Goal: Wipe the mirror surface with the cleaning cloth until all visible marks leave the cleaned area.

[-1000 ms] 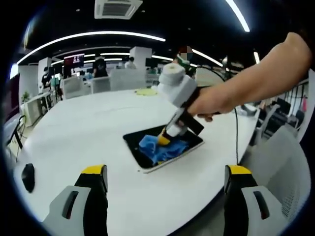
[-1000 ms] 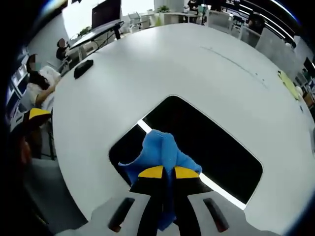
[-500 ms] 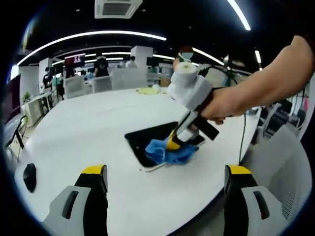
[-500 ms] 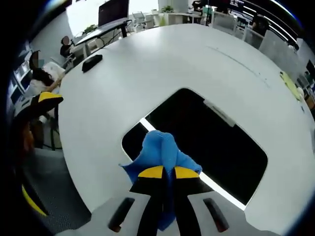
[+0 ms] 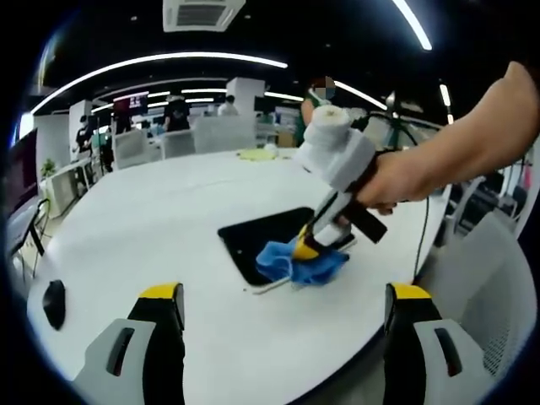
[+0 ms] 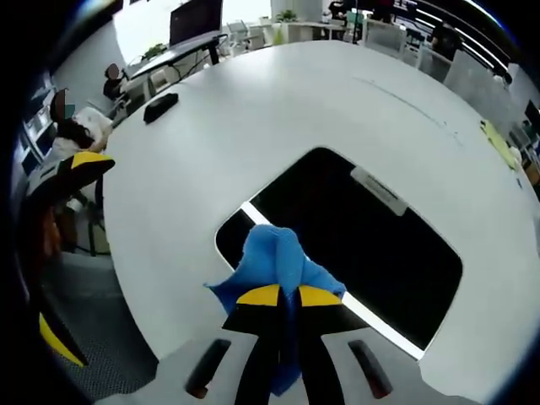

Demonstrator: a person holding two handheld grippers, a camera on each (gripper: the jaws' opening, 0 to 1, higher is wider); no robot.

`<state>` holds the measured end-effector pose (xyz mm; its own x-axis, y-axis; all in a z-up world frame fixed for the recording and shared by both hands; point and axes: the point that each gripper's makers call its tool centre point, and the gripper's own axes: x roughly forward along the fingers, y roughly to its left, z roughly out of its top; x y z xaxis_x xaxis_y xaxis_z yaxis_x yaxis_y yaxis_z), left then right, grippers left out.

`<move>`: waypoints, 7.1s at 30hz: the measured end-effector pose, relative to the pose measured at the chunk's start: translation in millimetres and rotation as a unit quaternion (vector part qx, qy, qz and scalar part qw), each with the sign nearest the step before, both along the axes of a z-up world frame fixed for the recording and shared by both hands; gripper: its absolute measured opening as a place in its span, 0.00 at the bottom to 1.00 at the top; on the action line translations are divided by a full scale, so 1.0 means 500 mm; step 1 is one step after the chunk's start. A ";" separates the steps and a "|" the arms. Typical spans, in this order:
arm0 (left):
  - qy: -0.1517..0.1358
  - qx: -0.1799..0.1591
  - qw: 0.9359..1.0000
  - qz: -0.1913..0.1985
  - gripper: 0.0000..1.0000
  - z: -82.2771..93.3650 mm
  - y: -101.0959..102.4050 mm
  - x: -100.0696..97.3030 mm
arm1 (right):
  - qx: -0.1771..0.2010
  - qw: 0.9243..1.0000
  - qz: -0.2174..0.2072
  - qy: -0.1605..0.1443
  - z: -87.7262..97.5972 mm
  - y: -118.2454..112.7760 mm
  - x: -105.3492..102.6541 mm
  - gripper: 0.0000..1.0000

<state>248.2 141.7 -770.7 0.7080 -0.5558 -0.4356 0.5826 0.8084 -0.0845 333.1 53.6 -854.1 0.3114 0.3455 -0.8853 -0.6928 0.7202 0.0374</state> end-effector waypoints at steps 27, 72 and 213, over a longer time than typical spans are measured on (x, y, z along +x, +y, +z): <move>-0.011 0.014 1.000 0.009 0.99 0.000 0.011 0.006 | 0.013 1.000 0.017 0.005 0.001 -0.006 -0.004 0.01; -0.008 0.017 1.000 0.009 0.99 -0.002 0.012 0.006 | 0.040 0.993 -0.031 0.104 0.000 -0.073 0.022 0.01; -0.001 0.008 1.000 0.021 0.99 -0.004 0.020 0.009 | -0.030 0.999 0.023 0.026 0.004 -0.158 0.233 0.01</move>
